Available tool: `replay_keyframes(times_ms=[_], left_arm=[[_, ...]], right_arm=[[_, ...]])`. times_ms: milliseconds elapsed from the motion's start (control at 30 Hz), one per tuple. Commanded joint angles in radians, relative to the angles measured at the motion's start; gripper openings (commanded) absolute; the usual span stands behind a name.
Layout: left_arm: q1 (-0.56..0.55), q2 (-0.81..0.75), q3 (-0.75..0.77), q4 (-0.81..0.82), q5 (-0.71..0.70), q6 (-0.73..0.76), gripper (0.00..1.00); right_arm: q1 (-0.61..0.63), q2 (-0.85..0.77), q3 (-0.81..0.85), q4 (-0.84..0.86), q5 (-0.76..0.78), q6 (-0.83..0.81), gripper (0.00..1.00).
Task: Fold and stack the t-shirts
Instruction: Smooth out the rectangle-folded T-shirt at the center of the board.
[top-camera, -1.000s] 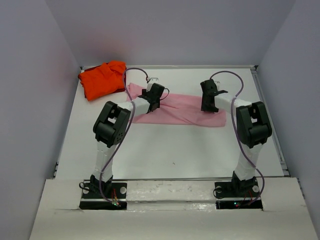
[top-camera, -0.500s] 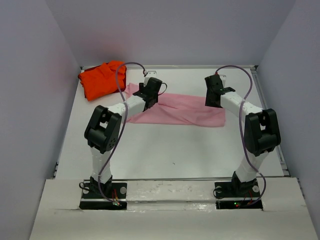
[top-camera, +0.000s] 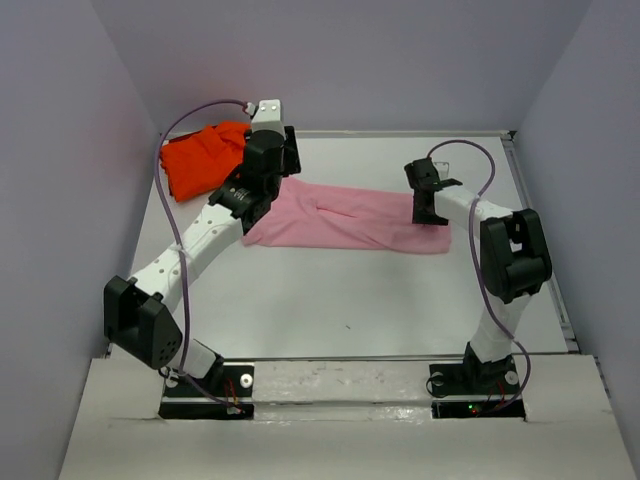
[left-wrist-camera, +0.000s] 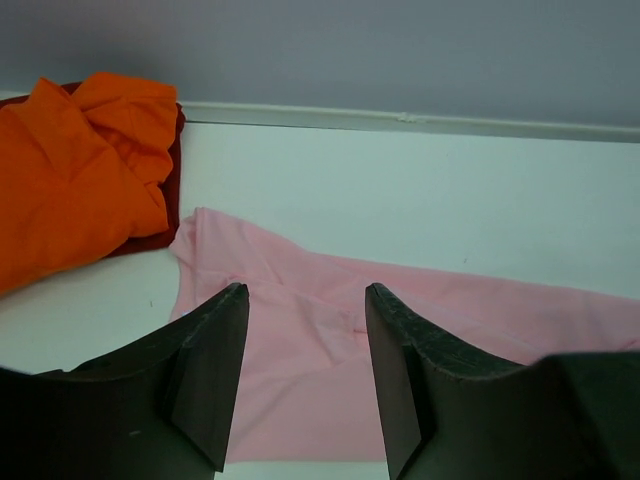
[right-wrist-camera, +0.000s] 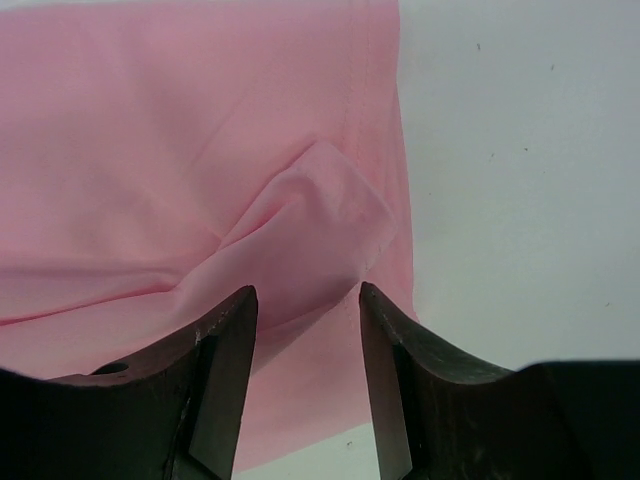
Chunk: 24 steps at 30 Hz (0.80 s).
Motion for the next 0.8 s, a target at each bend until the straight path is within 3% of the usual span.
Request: replay_keyframes(times_ms=[0,233,367,400,467,767], left_arm=[[-0.003,-0.006,-0.02,0.026,0.021,0.023,0.6],[-0.004,-0.041,-0.029,0.035,0.046,0.02,0.6],[-0.003,-0.045,-0.033,0.035,0.046,0.02,0.61],[-0.004,-0.045,-0.034,0.037,0.056,0.02,0.61],[-0.004,-0.043,-0.033,0.037,0.058,0.018,0.61],[-0.004,-0.045,-0.036,0.037,0.056,0.023,0.61]], right_arm=[[0.004,0.032,0.031,-0.03,0.078,-0.004,0.51],[0.004,0.075,0.042,-0.034,0.107,0.005,0.47],[0.004,0.083,0.051,-0.034,0.102,0.004,0.22],[0.004,0.081,0.052,-0.036,0.104,0.002,0.09],[0.004,0.072,0.055,-0.037,0.113,-0.001,0.0],[0.004,0.049,0.103,-0.051,0.134,-0.025,0.0]])
